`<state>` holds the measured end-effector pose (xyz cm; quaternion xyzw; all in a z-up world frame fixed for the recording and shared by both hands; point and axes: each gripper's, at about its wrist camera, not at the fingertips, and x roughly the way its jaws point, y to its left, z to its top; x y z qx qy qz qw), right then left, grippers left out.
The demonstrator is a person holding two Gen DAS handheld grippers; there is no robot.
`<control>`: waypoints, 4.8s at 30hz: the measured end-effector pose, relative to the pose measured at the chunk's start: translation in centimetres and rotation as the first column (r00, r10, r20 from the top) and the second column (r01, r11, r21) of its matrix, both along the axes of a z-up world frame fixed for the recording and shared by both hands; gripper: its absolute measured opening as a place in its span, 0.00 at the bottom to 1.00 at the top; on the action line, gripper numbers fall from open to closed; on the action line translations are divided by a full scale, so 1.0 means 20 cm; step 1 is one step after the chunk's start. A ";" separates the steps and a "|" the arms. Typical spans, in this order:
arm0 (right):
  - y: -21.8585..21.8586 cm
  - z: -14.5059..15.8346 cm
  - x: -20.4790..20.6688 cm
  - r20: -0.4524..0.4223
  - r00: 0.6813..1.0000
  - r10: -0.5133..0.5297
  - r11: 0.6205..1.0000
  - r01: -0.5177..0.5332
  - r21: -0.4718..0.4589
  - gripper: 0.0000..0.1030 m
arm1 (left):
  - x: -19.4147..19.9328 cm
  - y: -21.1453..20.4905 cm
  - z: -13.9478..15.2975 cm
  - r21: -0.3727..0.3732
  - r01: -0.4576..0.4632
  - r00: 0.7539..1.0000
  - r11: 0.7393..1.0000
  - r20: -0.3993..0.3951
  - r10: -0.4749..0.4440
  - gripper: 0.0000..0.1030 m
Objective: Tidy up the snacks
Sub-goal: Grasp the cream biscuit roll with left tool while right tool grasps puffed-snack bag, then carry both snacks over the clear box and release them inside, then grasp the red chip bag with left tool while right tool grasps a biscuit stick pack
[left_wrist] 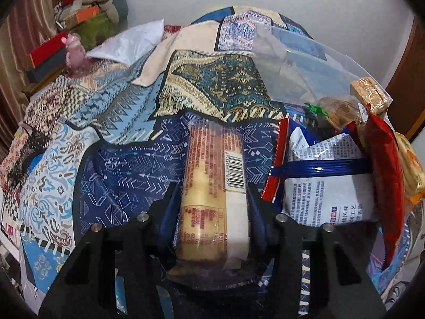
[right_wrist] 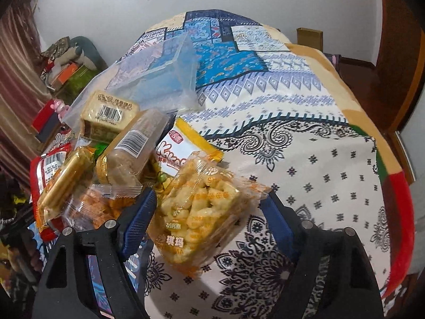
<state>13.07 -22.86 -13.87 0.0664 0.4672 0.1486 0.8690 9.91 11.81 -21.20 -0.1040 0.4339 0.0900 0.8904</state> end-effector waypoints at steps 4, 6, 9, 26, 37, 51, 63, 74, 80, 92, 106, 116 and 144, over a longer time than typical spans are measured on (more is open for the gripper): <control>0.01 0.00 0.00 -0.005 1.000 0.014 1.000 -0.014 0.020 0.66 | 0.00 -0.02 0.01 0.031 0.012 1.000 0.999 0.003 -0.012 0.42; 0.01 0.00 0.00 0.001 1.000 0.019 1.000 -0.019 0.020 0.63 | -0.01 -0.02 0.02 0.029 0.014 1.000 0.999 0.006 -0.014 0.42; 0.01 0.01 -0.02 0.016 1.000 0.016 1.000 -0.016 0.015 0.60 | -0.04 -0.03 0.06 0.039 0.017 0.999 0.999 0.028 -0.018 0.42; 0.02 0.25 -0.06 0.164 0.986 0.009 1.000 -0.006 -0.022 0.57 | -0.10 -0.10 0.44 0.077 0.051 0.976 0.996 0.205 -0.066 0.42; 0.18 0.42 0.10 0.288 0.956 0.059 0.998 -0.058 -0.011 0.57 | 0.15 -0.22 0.64 0.090 0.132 0.948 0.987 0.281 -0.153 0.42; 0.35 0.43 0.45 0.293 0.950 0.109 0.994 -0.109 -0.016 0.57 | 0.64 -0.26 0.63 0.048 0.199 0.952 0.979 0.229 -0.205 0.42; 0.46 0.28 0.71 0.180 0.970 0.160 0.987 -0.153 -0.052 0.57 | 0.95 -0.28 0.49 -0.009 0.242 0.967 0.970 0.090 -0.240 0.42; 0.55 0.19 0.78 0.109 0.969 0.223 0.971 -0.212 -0.107 0.57 | 1.05 -0.28 0.38 -0.033 0.263 0.964 0.964 -0.018 -0.264 0.42; 0.56 0.20 0.76 0.094 0.969 0.230 0.966 -0.216 -0.142 0.59 | 1.02 -0.29 0.42 -0.037 0.263 0.965 0.964 -0.003 -0.263 0.48; 0.43 0.40 0.52 0.162 0.966 0.202 0.979 -0.194 -0.069 0.59 | 0.70 -0.32 0.68 0.049 0.245 0.961 0.968 0.117 -0.250 0.65; 0.45 0.40 0.09 0.181 0.953 0.244 0.970 -0.239 -0.052 0.60 | 0.20 -0.40 0.65 0.124 0.232 0.959 0.965 0.140 -0.248 0.78; 0.58 0.15 0.01 0.055 0.954 0.294 0.956 -0.294 -0.009 0.60 | 0.02 -0.33 0.48 0.071 0.206 0.973 0.976 0.087 -0.212 0.78; 0.50 0.20 -0.05 0.118 0.951 0.287 0.958 -0.288 -0.003 0.24 | 0.07 -0.62 0.29 0.071 0.275 0.958 0.959 0.058 -0.280 0.65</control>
